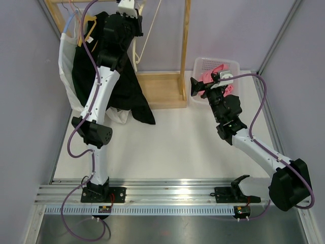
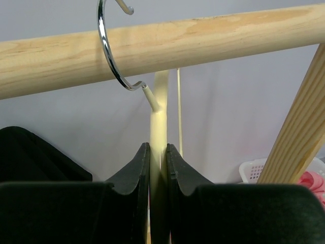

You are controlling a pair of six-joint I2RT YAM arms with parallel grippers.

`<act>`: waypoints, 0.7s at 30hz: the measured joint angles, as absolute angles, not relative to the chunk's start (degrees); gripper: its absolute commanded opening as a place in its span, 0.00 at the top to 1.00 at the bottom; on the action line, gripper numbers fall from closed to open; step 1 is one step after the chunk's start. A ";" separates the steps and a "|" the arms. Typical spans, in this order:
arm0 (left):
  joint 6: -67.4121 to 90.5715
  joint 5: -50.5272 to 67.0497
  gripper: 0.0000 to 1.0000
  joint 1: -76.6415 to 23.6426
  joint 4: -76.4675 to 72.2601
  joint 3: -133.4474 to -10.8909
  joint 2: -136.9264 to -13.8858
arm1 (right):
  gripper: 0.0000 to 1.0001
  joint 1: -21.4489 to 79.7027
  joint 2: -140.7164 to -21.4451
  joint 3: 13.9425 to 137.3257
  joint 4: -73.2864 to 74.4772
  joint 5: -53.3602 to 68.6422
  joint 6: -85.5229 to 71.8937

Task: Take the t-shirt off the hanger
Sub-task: Hang the hanger back to the clothesline with the left arm

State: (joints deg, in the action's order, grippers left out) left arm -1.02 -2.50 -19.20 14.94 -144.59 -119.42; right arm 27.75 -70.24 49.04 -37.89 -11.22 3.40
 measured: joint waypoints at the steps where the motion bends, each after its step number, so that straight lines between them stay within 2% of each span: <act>1: -1.06 -2.35 1.00 -19.27 14.94 -144.51 -119.39 | 0.01 27.75 -70.24 49.04 -37.91 -11.20 3.40; 8: -1.19 -1.72 1.00 -20.36 14.74 -141.99 -118.54 | 0.01 27.73 -72.66 51.90 -35.94 -11.53 3.97; 21: -1.26 -1.56 1.00 -20.62 13.32 -138.82 -116.79 | 0.01 23.00 -96.62 73.65 -31.73 -12.49 4.40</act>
State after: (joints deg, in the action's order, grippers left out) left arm -1.26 -1.56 -20.62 13.32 -138.82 -116.79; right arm 23.00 -96.62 73.65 -31.73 -12.49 4.40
